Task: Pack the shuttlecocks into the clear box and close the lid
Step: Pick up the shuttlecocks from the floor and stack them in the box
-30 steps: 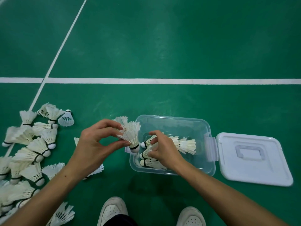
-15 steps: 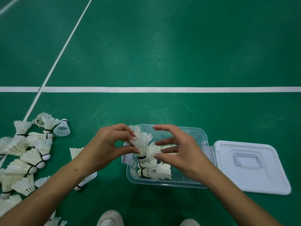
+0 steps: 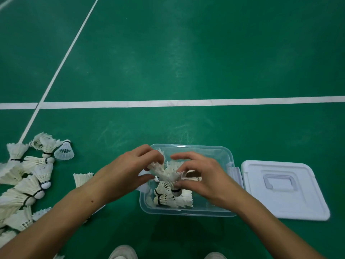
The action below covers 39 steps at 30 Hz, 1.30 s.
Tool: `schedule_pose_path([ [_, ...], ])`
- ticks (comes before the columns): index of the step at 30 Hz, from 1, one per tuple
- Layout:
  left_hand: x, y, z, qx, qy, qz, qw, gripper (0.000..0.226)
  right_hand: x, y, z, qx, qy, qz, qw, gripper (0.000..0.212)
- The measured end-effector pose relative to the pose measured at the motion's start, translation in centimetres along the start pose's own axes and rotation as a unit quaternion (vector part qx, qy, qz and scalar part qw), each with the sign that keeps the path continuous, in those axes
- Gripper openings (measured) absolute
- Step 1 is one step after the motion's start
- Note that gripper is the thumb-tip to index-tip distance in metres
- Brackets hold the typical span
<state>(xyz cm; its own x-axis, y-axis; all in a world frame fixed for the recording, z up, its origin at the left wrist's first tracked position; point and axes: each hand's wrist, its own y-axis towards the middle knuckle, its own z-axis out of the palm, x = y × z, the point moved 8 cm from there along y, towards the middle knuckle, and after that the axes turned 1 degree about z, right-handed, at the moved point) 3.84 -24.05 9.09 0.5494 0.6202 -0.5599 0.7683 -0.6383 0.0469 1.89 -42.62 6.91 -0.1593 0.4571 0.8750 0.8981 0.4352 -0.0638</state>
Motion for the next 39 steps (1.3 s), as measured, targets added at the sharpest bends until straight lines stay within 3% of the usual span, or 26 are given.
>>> schedule_pose_path([
  [4, 0.9, 0.1, -1.2, -0.077, 0.019, -0.023, 0.997, 0.065, -1.9, -1.6, -2.2, -0.062, -0.008, 0.049, 0.997, 0.014],
  [10, 1.9, -1.0, -1.6, -0.121, 0.008, -0.069, 0.99, 0.063, -5.8, -2.5, -1.3, -0.148, 0.019, 0.162, 0.975, 0.011],
  [15, 2.1, -1.6, -1.3, -0.132, 0.0, -0.08, 0.988, 0.061, -5.6, -1.7, 0.3, -0.16, -0.077, 0.192, 0.965, 0.017],
  [22, 1.8, -1.9, -1.3, -0.14, -0.002, -0.068, 0.988, 0.057, -6.6, -0.2, 4.0, -0.096, -0.167, 0.211, 0.958, 0.032],
  [33, 1.4, -1.5, -0.4, -0.107, -0.018, -0.058, 0.992, 0.053, -9.3, 0.3, 7.3, 0.039, -0.165, 0.277, 0.946, 0.041],
  [36, 0.7, -0.8, -0.1, -0.082, 0.025, -0.029, 0.996, 0.041, -8.5, 0.0, 6.1, 0.042, -0.126, 0.266, 0.955, 0.059],
  [39, -0.6, 0.4, 0.1, -0.061, 0.067, 0.028, 0.996, 0.02, -6.6, -0.5, 2.8, -0.005, -0.112, 0.229, 0.967, 0.058],
])
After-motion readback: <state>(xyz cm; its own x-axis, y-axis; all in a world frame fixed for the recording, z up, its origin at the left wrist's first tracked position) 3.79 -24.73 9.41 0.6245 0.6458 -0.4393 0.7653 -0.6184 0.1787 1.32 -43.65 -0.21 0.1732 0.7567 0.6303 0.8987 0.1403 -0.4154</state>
